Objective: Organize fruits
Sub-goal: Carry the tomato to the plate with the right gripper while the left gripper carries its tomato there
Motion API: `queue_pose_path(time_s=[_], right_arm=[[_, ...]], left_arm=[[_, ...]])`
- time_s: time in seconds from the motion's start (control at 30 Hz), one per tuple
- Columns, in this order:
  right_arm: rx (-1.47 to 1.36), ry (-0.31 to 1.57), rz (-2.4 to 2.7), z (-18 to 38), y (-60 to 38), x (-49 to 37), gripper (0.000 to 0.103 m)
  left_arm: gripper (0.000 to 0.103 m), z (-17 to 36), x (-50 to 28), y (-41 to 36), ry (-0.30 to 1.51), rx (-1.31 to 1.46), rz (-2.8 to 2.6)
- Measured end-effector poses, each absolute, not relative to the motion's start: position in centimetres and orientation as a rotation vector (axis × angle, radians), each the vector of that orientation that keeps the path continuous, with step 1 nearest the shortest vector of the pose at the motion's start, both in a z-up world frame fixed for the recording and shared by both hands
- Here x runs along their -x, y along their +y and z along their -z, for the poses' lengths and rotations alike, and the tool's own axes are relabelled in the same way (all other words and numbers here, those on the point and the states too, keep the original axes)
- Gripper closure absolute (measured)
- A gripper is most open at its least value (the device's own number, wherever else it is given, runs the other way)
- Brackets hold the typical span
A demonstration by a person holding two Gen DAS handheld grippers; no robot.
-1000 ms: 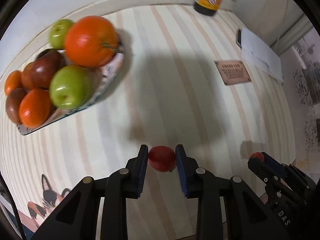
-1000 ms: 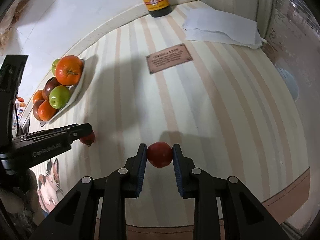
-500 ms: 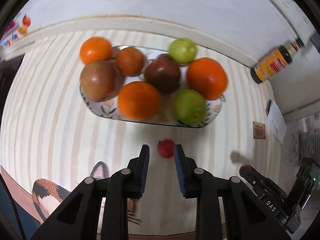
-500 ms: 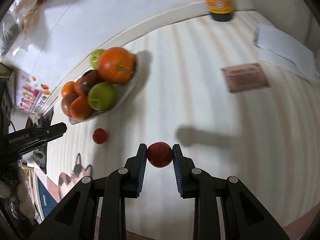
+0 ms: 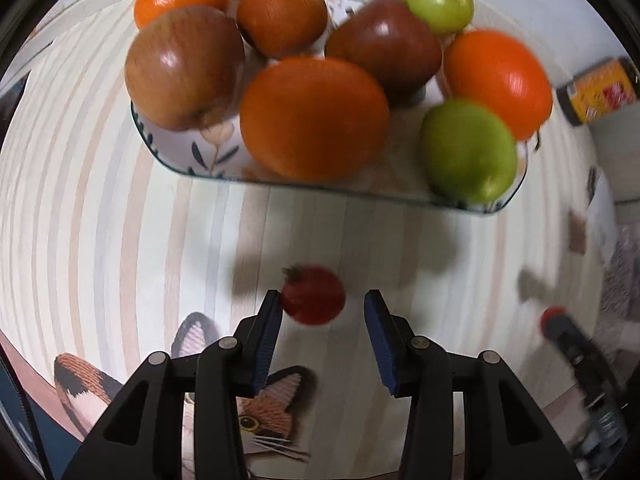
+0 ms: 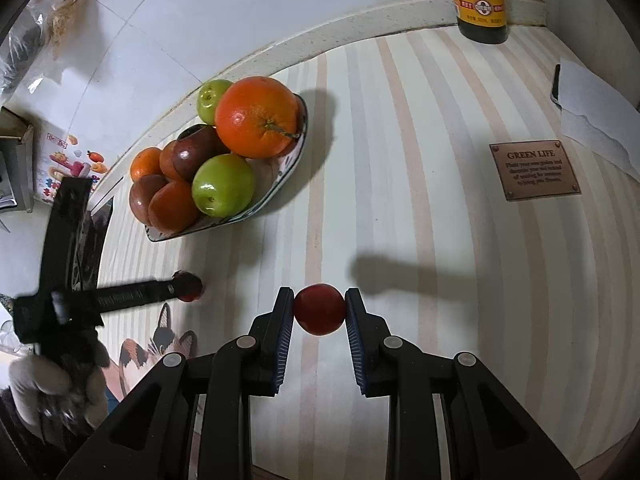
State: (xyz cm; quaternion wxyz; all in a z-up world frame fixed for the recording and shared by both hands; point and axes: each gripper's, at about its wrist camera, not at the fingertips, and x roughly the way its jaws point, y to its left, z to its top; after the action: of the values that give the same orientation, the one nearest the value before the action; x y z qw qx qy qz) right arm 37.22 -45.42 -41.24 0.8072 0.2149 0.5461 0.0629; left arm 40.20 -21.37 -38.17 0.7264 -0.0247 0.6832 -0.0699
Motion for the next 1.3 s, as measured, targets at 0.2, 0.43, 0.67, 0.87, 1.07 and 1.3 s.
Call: queue_pose_path(time_s=[0.2, 0.43, 0.67, 0.87, 1.07, 1.3], right_arm=[[-0.463, 1.166, -0.120, 41.3, -45.7, -37.2, 0.075], [-0.465, 1.169, -0.127, 41.4, -45.2, -37.2, 0.075], [-0.468, 1.156, -0.165, 40.9, -43.8, -38.7, 0.075], [-0.512, 1.111, -0.210, 40.1, -42.3, -42.3, 0.075], [-0.548, 1.095, -0.209, 40.4, -41.9, -45.4, 0.075], [-0.648, 1.075, -0.242, 41.2, -43.1, -46.6, 0.075]], left_arm=[[0.074, 37.7, -39.5, -20.2, 1.451, 0.081, 0.139], [0.074, 34.6, -39.4, -18.4, 1.379, 0.101, 0.152], [0.074, 29.0, -39.7, -15.7, 1.281, 0.154, 0.194], [0.074, 26.9, -43.8, -15.1, 1.241, 0.194, 0.204], [0.074, 28.2, -44.8, -15.6, 1.286, 0.332, 0.225], [0.074, 29.9, -46.5, -20.0, 1.382, 0.404, 0.342]])
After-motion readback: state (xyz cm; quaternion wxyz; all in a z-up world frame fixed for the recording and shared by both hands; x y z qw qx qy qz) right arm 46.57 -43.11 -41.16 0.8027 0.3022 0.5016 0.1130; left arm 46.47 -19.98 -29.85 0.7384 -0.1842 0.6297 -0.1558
